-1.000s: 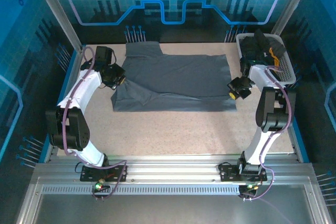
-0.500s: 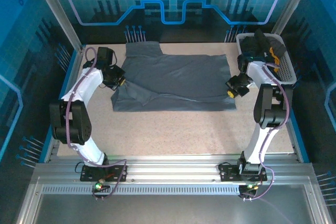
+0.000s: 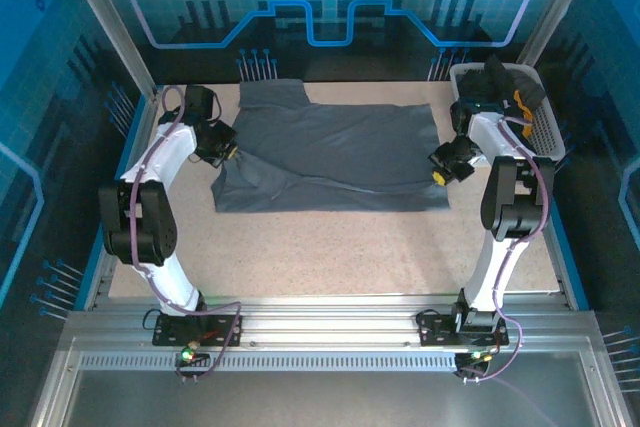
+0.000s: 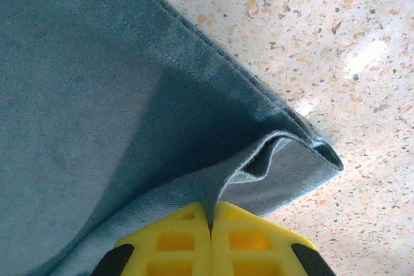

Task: Fold and stack the t-shirts

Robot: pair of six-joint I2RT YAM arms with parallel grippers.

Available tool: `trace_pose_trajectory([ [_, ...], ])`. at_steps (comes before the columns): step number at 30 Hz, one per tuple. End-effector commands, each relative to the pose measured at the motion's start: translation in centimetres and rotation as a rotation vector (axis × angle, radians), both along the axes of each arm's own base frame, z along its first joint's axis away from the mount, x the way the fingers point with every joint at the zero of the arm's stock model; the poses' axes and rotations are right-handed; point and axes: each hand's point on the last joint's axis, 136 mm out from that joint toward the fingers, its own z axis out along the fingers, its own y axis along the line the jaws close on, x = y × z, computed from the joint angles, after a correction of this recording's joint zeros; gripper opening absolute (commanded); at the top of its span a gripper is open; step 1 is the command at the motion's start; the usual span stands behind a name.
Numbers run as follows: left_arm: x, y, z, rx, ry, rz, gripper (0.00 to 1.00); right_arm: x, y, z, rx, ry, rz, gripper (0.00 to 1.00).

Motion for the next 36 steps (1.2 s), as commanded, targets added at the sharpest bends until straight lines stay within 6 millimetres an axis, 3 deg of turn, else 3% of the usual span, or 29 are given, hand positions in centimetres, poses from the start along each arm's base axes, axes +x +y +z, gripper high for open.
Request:
trace_pose_trajectory([
  [1, 1.3, 0.7, 0.1, 0.002, -0.019, -0.008, 0.0, 2.6, -2.4, -2.0, -0.081, -0.045, -0.024, 0.0],
  [4, 2.3, 0.6, -0.6, -0.034, -0.02, -0.019, 0.03, 4.1, -2.4, -1.3, -0.075, -0.106, 0.004, 0.27],
  [6, 2.8, 1.0, -0.5, -0.065, -0.021, -0.014, 0.33, 5.6, -2.1, 0.3, -0.07, -0.185, 0.054, 0.49],
  [8, 3.1, 1.7, 0.6, -0.053, -0.052, -0.012, 0.56, 6.3, -2.0, 2.1, -0.073, -0.221, 0.109, 0.59],
  [11, 1.6, 2.6, 2.2, -0.022, -0.064, -0.019, 0.69, 5.8, -1.8, 4.2, -0.076, -0.266, 0.173, 0.67],
  [14, -2.5, 2.9, 1.3, -0.005, -0.018, -0.003, 0.66, 3.6, -1.3, 4.9, -0.067, -0.288, 0.204, 0.7],
  [18, -8.9, 2.1, -3.0, -0.073, 0.096, 0.05, 0.59, -1.0, -0.5, 2.8, -0.03, -0.247, 0.215, 0.71],
  [20, -10.6, 1.6, -5.0, -0.105, 0.128, 0.063, 0.58, -2.8, -0.2, 1.6, -0.013, -0.238, 0.223, 0.7],
  [23, -11.1, 1.3, -6.8, -0.133, 0.153, 0.065, 0.59, -4.4, -0.1, -0.1, 0.019, -0.234, 0.226, 0.7],
  [29, -10.9, 2.2, -10.0, -0.091, 0.254, 0.049, 0.55, -5.0, -1.0, -2.8, 0.05, -0.211, 0.198, 0.68],
  [31, -10.6, 2.6, -10.5, -0.071, 0.253, 0.054, 0.48, -5.1, -1.2, -3.6, 0.052, -0.187, 0.194, 0.67],
  [36, -9.2, 3.5, -11.1, -0.03, 0.242, 0.07, 0.18, -5.8, -1.4, -5.9, 0.046, -0.067, 0.166, 0.57],
])
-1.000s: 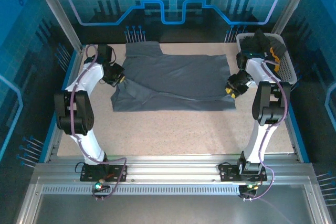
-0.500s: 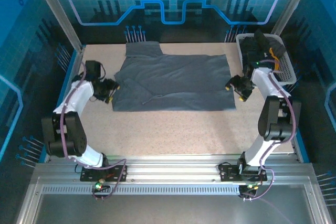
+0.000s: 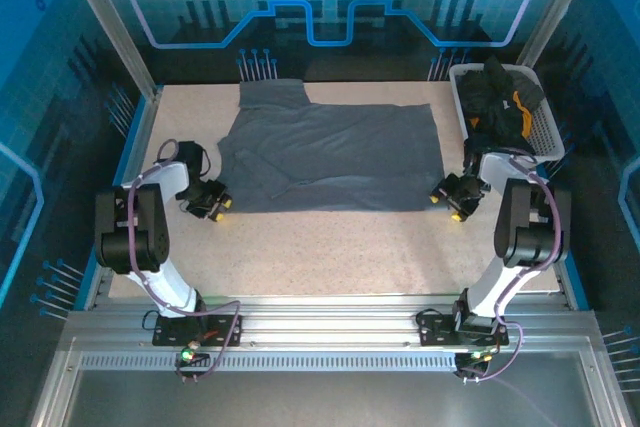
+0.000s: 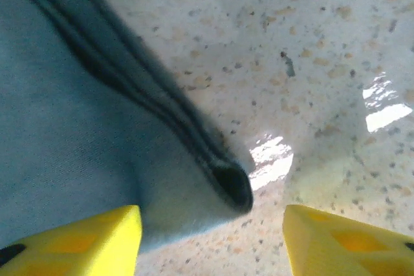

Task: Fold and stack the t-shirts

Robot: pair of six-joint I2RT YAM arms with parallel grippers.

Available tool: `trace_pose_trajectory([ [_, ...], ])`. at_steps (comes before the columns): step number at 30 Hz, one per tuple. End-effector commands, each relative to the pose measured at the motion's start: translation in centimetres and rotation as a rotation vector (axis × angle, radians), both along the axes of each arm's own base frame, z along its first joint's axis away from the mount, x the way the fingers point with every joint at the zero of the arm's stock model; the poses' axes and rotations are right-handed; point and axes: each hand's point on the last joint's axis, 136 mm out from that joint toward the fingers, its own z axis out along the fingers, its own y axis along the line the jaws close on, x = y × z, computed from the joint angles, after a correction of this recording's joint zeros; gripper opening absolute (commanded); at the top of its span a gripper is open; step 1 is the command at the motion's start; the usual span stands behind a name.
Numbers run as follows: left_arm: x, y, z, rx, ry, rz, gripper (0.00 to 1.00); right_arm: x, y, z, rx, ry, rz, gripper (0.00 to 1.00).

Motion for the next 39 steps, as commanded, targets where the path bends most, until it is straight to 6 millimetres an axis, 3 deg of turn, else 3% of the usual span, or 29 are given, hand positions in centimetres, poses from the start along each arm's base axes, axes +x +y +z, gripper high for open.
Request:
trace_pose_trajectory([
  [1, 2.4, 1.3, 0.1, 0.047, -0.053, 0.008, 0.15, -0.2, -0.3, -1.3, -0.014, 0.074, -0.017, 0.56],
  [5, 2.4, 1.9, 0.0, 0.071, -0.047, 0.021, 0.0, 0.2, -0.3, -2.4, -0.047, 0.1, -0.028, 0.38],
  [8, 1.7, 3.0, 0.1, 0.088, -0.041, 0.063, 0.0, 1.6, 0.8, -1.8, -0.072, 0.071, 0.027, 0.11],
  [10, 0.5, 4.2, 0.3, 0.1, -0.034, 0.109, 0.0, 2.2, 1.8, -0.9, -0.096, 0.06, 0.076, 0.0],
  [14, -2.7, 6.6, 0.5, 0.106, -0.024, 0.217, 0.0, 1.9, 6.0, -0.1, -0.092, 0.066, 0.178, 0.0],
  [17, -5.7, 7.8, 0.8, 0.109, -0.006, 0.296, 0.0, 0.2, 8.6, 0.0, -0.114, 0.109, 0.236, 0.0],
  [20, -8.8, 8.7, 1.1, 0.139, 0.023, 0.373, 0.0, -2.4, 10.0, -0.2, -0.133, 0.154, 0.256, 0.0],
  [23, -11.7, 8.8, 1.1, 0.159, 0.056, 0.44, 0.0, -5.2, 9.9, -0.5, -0.149, 0.204, 0.255, 0.0],
  [28, -14.2, 7.7, 0.0, 0.14, 0.099, 0.486, 0.0, -8.2, 8.2, -0.9, -0.178, 0.224, 0.248, 0.0],
  [32, -14.6, 7.6, 0.0, 0.148, 0.094, 0.479, 0.0, -8.4, 7.6, -0.7, -0.162, 0.217, 0.249, 0.01],
  [35, -14.5, 7.7, 0.3, 0.155, 0.084, 0.477, 0.0, -7.7, 7.5, 0.1, -0.153, 0.196, 0.258, 0.16],
  [36, -14.4, 7.8, 0.5, 0.158, 0.081, 0.477, 0.02, -7.5, 7.5, 0.4, -0.15, 0.192, 0.258, 0.22],
  [39, -13.9, 8.2, 1.3, 0.172, 0.052, 0.467, 0.3, -6.8, 7.6, 1.8, -0.151, 0.167, 0.26, 0.37],
])
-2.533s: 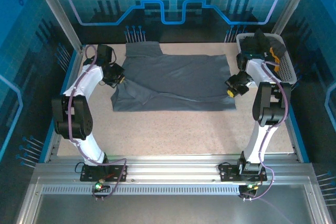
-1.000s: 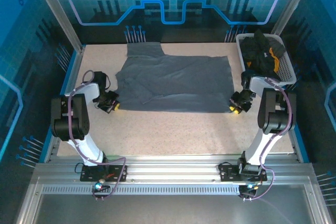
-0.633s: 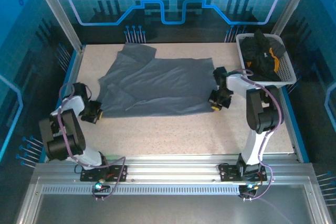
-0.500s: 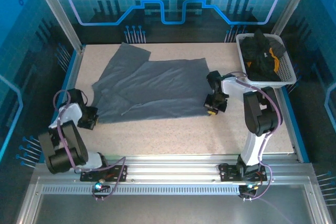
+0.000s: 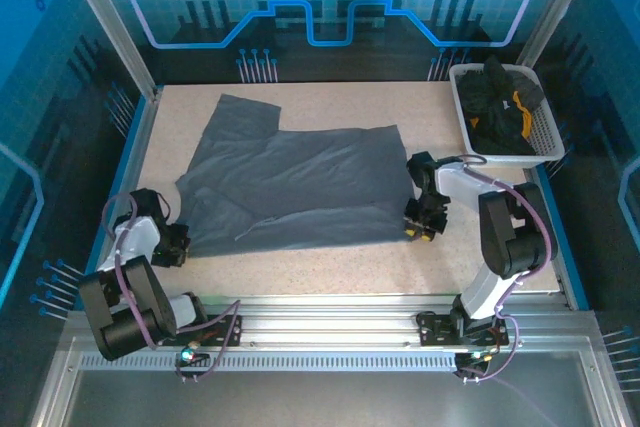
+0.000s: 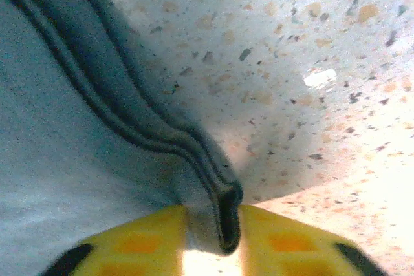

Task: Fold and stack the t-shirts

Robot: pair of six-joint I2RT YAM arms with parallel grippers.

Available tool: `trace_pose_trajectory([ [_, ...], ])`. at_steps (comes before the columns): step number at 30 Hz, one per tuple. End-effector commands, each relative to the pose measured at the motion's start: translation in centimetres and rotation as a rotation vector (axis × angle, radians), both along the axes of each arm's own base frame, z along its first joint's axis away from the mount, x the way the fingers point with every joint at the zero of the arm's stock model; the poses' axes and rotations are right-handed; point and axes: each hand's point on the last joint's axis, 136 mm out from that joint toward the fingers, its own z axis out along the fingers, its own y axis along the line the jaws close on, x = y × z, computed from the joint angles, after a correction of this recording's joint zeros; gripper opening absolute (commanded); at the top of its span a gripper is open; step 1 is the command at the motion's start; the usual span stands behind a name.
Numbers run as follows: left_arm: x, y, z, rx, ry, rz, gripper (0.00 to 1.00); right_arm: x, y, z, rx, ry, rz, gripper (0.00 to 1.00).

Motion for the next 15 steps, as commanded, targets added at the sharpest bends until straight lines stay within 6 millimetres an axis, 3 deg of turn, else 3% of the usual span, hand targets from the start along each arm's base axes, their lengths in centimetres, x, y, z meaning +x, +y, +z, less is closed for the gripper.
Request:
trace_pose_trajectory([
  [1, 0.1, 0.8, 1.3, 0.04, -0.013, -0.001, 0.37, 0.7, -0.5, 2.5, -0.008, -0.04, 0.001, 0.4],
  [4, 1.7, 1.2, 3.4, 0.079, -0.062, -0.034, 0.45, 2.5, 0.8, 5.2, 0.023, -0.146, 0.054, 0.46],
  [7, 4.3, 0.3, 5.9, 0.116, -0.138, -0.084, 0.55, 4.9, 4.9, 8.0, 0.146, -0.284, 0.192, 0.54],
  [10, 7.1, -2.8, 7.2, 0.059, -0.231, -0.13, 0.58, 6.4, 12.0, 10.2, 0.425, -0.397, 0.335, 0.59],
  [13, 8.3, -7.6, 6.6, -0.094, -0.266, -0.161, 0.58, 6.8, 18.2, 12.5, 0.706, -0.456, 0.427, 0.62],
  [15, 8.2, -10.6, 5.5, -0.189, -0.269, -0.171, 0.57, 6.8, 21.0, 13.4, 0.814, -0.465, 0.469, 0.62],
])
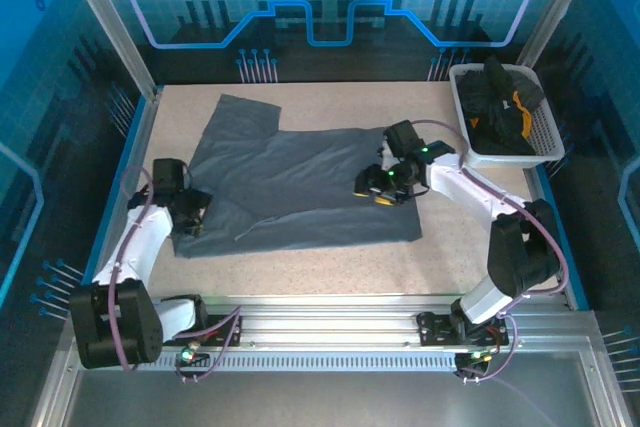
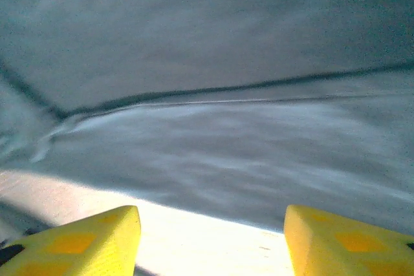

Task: Fold and stack the t-shirts

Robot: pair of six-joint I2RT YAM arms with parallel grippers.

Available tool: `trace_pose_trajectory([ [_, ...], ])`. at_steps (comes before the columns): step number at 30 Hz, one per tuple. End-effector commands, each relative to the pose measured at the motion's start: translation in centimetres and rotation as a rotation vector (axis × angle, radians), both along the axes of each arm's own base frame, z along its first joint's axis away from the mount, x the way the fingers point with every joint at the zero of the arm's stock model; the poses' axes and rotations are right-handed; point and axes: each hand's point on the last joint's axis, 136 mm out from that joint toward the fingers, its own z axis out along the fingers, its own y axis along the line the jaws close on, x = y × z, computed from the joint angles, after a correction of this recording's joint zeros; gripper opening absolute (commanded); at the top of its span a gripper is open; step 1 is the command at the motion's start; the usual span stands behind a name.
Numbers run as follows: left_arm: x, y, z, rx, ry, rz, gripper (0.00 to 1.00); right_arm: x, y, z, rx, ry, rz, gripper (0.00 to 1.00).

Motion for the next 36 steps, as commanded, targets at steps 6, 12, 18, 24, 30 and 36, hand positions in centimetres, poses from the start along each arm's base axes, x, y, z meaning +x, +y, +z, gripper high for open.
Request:
trace_pose_trajectory([
  [6, -3.0, -7.0, -3.9, -0.239, 0.124, 0.074, 0.56, 0.4, 9.1, 2.3, 0.314, -0.004, 0.216, 0.62],
  [12, -4.4, -6.3, -4.5, -0.201, 0.188, 0.11, 0.55, 0.6, 9.0, 1.6, 0.31, 0.001, 0.205, 0.62],
  [18, -2.6, -6.4, -5.2, -0.216, 0.16, 0.139, 0.48, 0.4, 8.8, 1.1, 0.305, 0.016, 0.193, 0.62],
  [24, -2.6, -6.6, -5.7, -0.214, 0.194, 0.129, 0.39, 0.4, 8.3, 1.0, 0.297, 0.023, 0.182, 0.62],
  [30, -2.9, -6.7, -5.6, -0.207, 0.205, 0.134, 0.42, 0.5, 7.8, 0.8, 0.287, 0.029, 0.173, 0.61],
  [36, -2.4, -6.1, -6.6, -0.182, 0.175, 0.148, 0.19, 0.4, 7.7, 1.0, 0.291, 0.032, 0.168, 0.6],
])
